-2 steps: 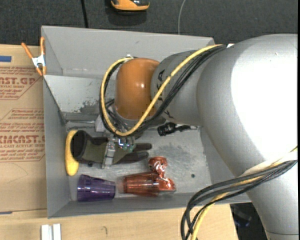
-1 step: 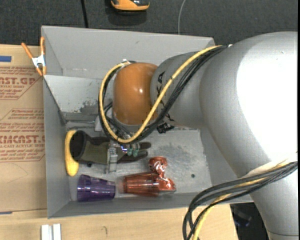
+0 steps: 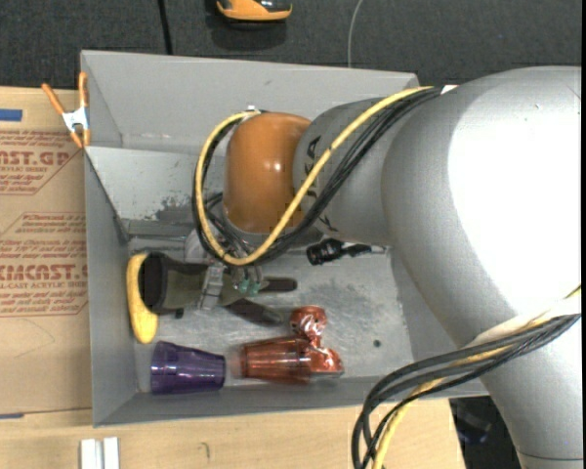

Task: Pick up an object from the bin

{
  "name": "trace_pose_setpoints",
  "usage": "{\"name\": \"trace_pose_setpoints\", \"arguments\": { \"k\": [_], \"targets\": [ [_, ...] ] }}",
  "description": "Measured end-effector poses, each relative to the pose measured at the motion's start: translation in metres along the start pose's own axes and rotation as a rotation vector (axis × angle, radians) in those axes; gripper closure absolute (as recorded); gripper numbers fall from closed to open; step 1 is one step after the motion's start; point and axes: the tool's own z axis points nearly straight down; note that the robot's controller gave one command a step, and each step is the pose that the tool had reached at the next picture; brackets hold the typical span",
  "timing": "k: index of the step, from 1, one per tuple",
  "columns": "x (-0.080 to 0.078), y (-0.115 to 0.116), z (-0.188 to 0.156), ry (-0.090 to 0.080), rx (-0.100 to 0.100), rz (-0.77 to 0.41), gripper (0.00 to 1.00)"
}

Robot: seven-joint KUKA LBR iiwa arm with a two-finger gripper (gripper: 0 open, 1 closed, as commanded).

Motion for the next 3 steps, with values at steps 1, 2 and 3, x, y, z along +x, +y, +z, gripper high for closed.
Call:
{"name": "trace_pose_setpoints", "arguments": {
  "k": [1, 2, 3],
  "targets": [
    [0.0, 0.0, 0.0, 0.0, 0.0, 0.0, 1.0],
    [0.001, 0.0, -0.003, 0.001, 0.002, 0.0, 1.0],
    [0.002, -0.001, -0.018, 0.0, 0.007, 0.0, 1.0]
  ]
}}
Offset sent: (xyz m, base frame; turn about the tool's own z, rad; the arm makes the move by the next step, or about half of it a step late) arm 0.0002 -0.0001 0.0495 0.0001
